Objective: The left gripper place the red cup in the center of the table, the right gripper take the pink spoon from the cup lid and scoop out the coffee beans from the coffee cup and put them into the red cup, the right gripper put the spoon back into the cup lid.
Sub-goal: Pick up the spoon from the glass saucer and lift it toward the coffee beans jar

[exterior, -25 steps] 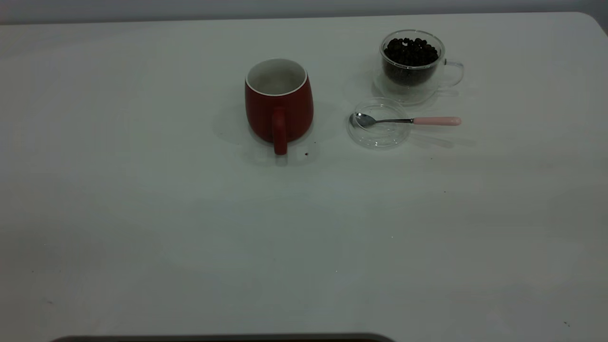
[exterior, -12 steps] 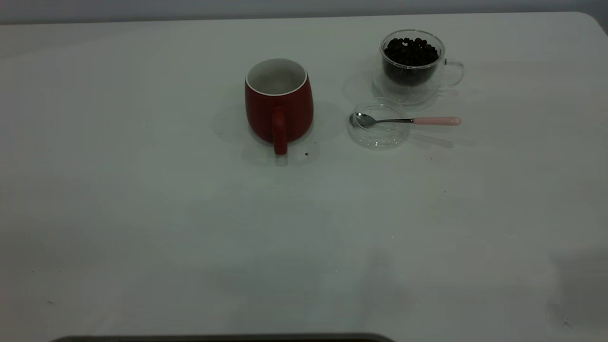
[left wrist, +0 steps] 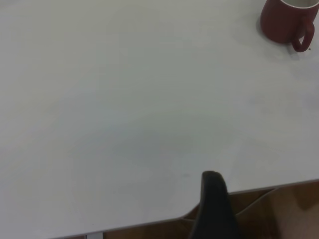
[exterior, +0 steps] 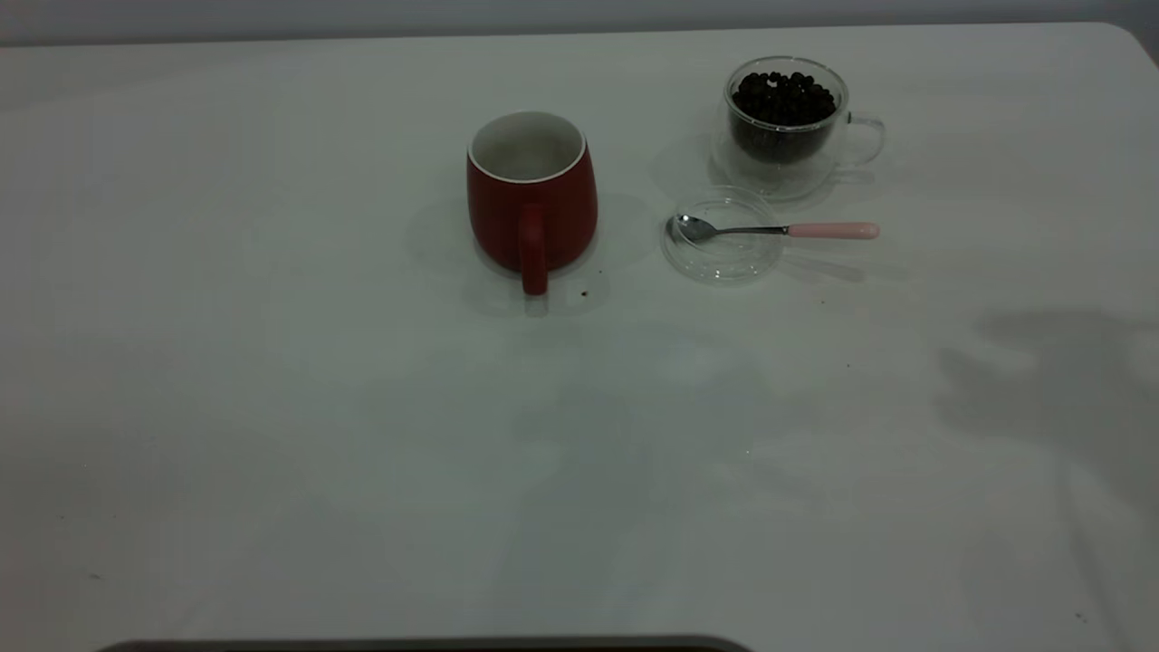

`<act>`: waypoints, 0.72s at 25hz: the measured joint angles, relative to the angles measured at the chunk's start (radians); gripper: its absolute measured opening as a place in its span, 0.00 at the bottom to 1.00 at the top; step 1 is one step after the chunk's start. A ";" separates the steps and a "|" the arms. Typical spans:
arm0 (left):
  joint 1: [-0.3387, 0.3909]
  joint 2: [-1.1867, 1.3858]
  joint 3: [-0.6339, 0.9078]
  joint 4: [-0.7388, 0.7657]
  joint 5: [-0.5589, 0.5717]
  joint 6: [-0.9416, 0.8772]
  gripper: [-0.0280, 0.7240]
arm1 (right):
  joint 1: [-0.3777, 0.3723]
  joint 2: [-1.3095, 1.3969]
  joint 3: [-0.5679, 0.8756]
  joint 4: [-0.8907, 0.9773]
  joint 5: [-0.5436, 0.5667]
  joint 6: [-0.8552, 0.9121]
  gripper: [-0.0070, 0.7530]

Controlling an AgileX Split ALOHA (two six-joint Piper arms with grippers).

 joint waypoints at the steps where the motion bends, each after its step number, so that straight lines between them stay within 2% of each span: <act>1: 0.000 0.000 0.000 0.000 0.000 0.000 0.82 | 0.000 0.033 -0.004 0.056 -0.003 -0.038 0.89; 7: 0.000 0.000 0.000 0.000 0.000 0.001 0.82 | -0.016 0.249 -0.014 0.396 -0.011 -0.296 0.89; 13: 0.000 0.000 0.000 0.000 0.000 0.001 0.82 | -0.136 0.443 -0.022 0.746 0.124 -0.644 0.89; 18: 0.000 0.000 0.000 0.000 0.000 0.001 0.82 | -0.145 0.567 -0.022 0.979 0.158 -0.847 0.89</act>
